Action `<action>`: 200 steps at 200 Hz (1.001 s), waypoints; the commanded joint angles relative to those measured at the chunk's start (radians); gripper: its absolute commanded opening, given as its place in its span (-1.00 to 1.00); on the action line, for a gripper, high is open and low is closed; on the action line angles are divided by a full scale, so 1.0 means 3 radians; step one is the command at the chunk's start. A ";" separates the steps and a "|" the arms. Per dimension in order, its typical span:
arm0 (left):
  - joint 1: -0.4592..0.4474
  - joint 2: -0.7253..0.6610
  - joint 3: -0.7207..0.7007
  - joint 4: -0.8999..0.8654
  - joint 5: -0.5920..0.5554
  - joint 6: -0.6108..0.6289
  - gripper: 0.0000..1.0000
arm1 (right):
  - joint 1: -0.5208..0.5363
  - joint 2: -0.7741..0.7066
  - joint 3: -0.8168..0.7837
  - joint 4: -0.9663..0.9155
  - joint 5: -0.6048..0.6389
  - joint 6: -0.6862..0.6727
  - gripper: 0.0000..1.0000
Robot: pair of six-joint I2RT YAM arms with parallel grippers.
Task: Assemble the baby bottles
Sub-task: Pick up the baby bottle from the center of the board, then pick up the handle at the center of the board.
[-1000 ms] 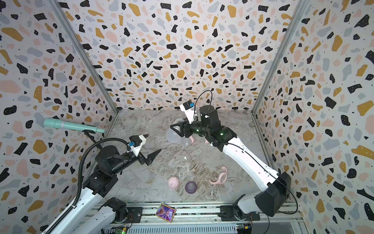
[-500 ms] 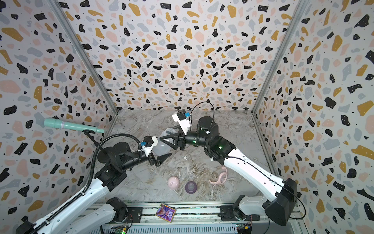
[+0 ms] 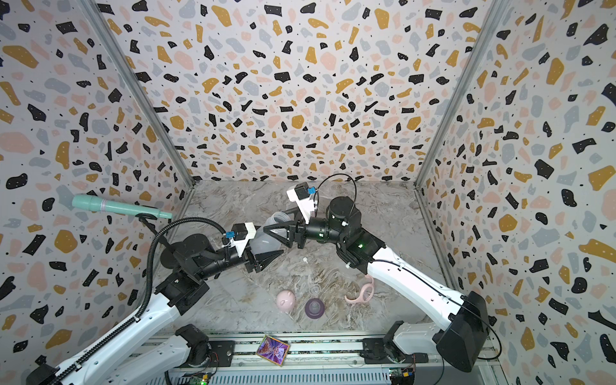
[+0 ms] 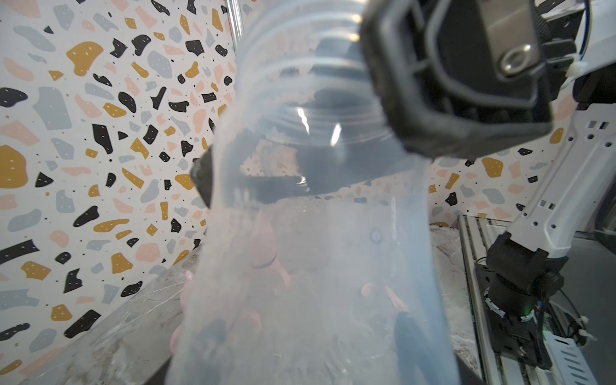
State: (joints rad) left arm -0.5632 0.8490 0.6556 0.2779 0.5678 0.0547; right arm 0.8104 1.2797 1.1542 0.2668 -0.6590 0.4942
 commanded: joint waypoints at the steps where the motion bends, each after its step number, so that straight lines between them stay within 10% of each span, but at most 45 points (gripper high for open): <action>1: -0.0009 0.0026 0.0142 0.0106 0.0048 -0.0061 0.25 | 0.0060 -0.0120 0.0005 0.0125 -0.0136 0.0062 -0.44; 55: -0.0009 -0.0089 0.0058 -0.0183 -0.0468 -0.0200 -0.05 | 0.0002 -0.0200 0.0331 -0.1034 0.0356 -0.0403 0.57; 83: -0.0009 -0.0248 -0.0139 -0.0256 -0.0839 -0.0307 -0.09 | -0.0080 -0.0338 0.0484 -0.1880 0.0579 -0.0610 0.79; 145: -0.0009 -0.0453 -0.0222 -0.0775 -0.1394 -0.0387 -0.15 | -0.0208 -0.0588 -0.0051 -0.3078 0.1003 -0.0648 0.57; 200: -0.0009 -0.0673 -0.0169 -0.1099 -0.1574 -0.0417 -0.17 | -0.0279 -0.0898 -0.0953 -0.3564 0.2142 0.0593 0.07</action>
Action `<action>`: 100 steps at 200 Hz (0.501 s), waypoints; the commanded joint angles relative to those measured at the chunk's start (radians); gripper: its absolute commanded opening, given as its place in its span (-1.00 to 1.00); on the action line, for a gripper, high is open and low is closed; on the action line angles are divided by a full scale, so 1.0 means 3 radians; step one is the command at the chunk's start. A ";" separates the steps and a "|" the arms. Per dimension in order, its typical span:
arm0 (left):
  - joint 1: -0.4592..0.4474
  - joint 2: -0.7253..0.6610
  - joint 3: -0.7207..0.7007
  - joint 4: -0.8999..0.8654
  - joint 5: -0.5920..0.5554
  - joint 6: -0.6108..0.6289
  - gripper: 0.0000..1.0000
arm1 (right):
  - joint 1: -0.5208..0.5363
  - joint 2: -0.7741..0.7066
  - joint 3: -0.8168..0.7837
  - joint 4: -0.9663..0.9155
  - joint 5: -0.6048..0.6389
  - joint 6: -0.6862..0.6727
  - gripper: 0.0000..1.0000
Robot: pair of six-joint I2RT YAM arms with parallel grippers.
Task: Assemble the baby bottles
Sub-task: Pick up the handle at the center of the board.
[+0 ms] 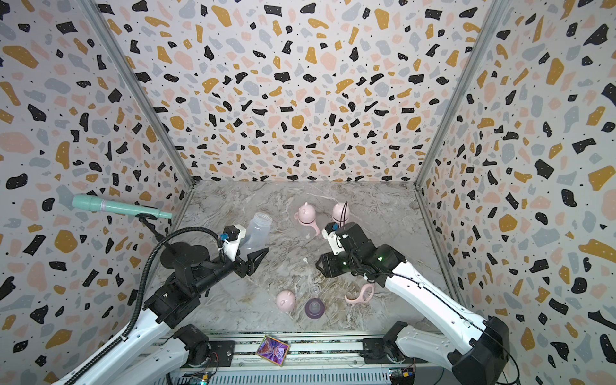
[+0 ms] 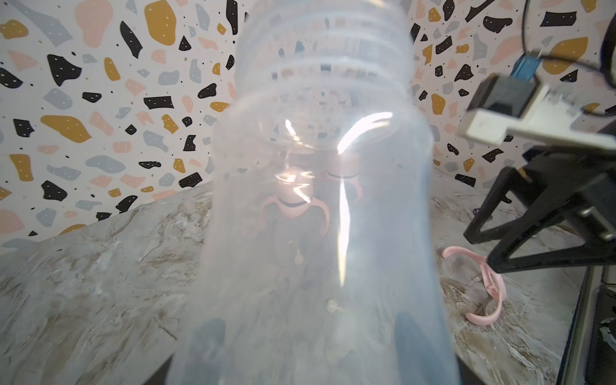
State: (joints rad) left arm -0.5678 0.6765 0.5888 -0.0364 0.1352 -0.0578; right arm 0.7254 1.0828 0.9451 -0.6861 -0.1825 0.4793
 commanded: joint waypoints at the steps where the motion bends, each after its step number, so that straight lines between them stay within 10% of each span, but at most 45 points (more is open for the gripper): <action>1: 0.0006 -0.0101 0.0053 -0.0052 -0.0133 -0.0042 -0.17 | 0.0008 -0.0249 -0.0274 -0.0387 0.0561 0.0660 0.07; 100: 0.0006 -0.0124 0.0036 0.0003 0.0054 -0.0009 -0.17 | 0.0430 -0.0659 -0.1419 -0.0084 0.0846 0.2261 0.15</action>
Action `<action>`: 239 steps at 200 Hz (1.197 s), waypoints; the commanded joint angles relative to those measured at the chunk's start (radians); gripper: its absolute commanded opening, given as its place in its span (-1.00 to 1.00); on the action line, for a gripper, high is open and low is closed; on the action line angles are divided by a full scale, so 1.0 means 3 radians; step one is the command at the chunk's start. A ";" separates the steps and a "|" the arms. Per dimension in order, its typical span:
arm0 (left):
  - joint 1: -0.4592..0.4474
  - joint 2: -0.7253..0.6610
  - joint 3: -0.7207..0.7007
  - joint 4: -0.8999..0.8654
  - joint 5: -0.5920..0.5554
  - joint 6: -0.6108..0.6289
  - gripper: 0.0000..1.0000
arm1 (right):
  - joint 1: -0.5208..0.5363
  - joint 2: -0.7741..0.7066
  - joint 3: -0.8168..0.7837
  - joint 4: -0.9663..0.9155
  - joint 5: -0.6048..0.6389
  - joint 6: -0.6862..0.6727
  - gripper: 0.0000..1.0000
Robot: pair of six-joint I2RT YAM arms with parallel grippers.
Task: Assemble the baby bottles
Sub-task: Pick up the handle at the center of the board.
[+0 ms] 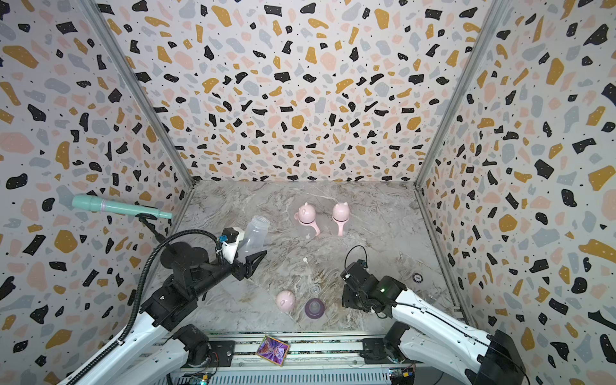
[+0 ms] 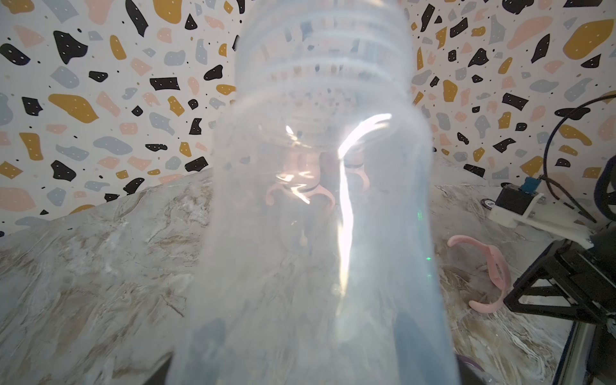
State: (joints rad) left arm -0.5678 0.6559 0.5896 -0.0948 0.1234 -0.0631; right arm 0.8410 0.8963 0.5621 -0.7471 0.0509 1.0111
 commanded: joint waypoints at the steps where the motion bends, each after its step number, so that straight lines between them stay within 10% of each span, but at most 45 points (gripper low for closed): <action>1: 0.0006 -0.0057 0.0028 0.0200 0.0092 0.0007 -0.17 | 0.0045 -0.0037 -0.0149 0.0126 0.0066 0.0497 0.15; 146: 0.0006 -0.0020 -0.0064 0.0262 0.0274 0.0004 -0.17 | -0.0020 -0.0186 -0.0810 0.0758 0.0354 0.1435 0.28; 239: 0.0007 0.0000 -0.0058 0.0258 0.0294 0.0000 -0.17 | -0.0266 -0.0356 -0.0888 0.0578 0.0570 0.1331 -0.12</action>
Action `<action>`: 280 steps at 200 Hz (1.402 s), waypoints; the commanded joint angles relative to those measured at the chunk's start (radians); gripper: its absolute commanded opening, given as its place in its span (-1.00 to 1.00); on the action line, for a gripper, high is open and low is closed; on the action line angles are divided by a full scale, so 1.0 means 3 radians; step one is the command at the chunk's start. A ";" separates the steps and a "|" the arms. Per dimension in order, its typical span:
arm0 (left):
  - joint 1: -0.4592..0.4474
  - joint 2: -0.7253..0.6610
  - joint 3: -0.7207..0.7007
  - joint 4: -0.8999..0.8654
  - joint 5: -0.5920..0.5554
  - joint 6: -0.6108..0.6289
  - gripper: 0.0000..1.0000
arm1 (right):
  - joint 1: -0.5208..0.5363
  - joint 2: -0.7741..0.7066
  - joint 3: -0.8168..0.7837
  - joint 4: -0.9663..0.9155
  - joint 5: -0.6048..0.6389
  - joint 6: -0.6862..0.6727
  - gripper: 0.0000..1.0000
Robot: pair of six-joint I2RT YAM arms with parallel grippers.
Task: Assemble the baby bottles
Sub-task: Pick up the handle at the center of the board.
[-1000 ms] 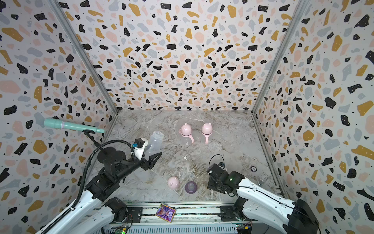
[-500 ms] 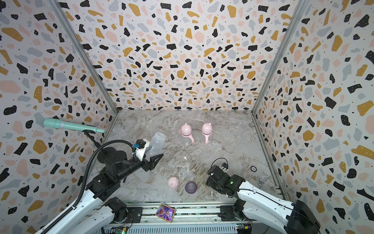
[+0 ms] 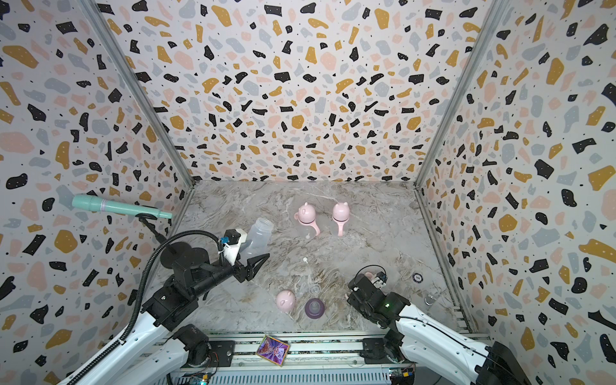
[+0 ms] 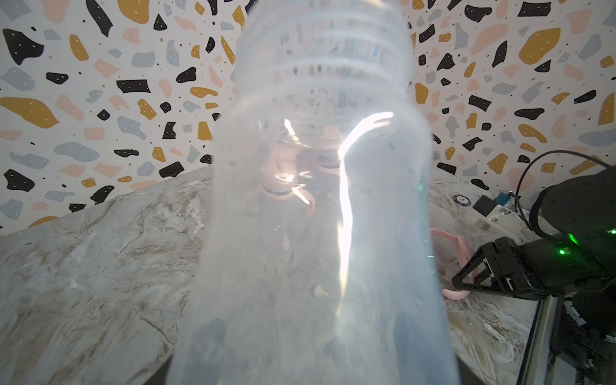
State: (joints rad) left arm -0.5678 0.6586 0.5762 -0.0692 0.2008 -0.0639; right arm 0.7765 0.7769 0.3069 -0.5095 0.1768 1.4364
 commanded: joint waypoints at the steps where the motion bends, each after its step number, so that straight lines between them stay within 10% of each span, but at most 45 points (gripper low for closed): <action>1: 0.0007 -0.0008 -0.0016 0.0174 0.0036 0.0000 -0.17 | -0.0052 0.0048 -0.0037 -0.0212 0.0154 -0.0090 -0.13; 75: 0.0006 -0.0035 -0.0013 0.0152 0.0015 -0.0003 -0.17 | -0.0057 0.0706 0.0390 -0.0143 0.0341 -0.0819 -0.57; 209: 0.0007 -0.0031 -0.0019 0.0200 -0.0005 -0.0007 -0.17 | 0.0083 0.1072 0.0477 -0.0102 -0.0068 -0.1220 -0.31; 280: 0.0006 0.0015 -0.0005 0.0216 0.0158 -0.0052 -0.20 | 0.0121 0.0731 0.0774 -0.0507 0.0286 -0.1352 -0.90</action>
State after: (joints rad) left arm -0.5678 0.6586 0.5762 -0.0658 0.2047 -0.0669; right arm 0.8093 1.0439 0.4656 -0.5621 0.1936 1.0657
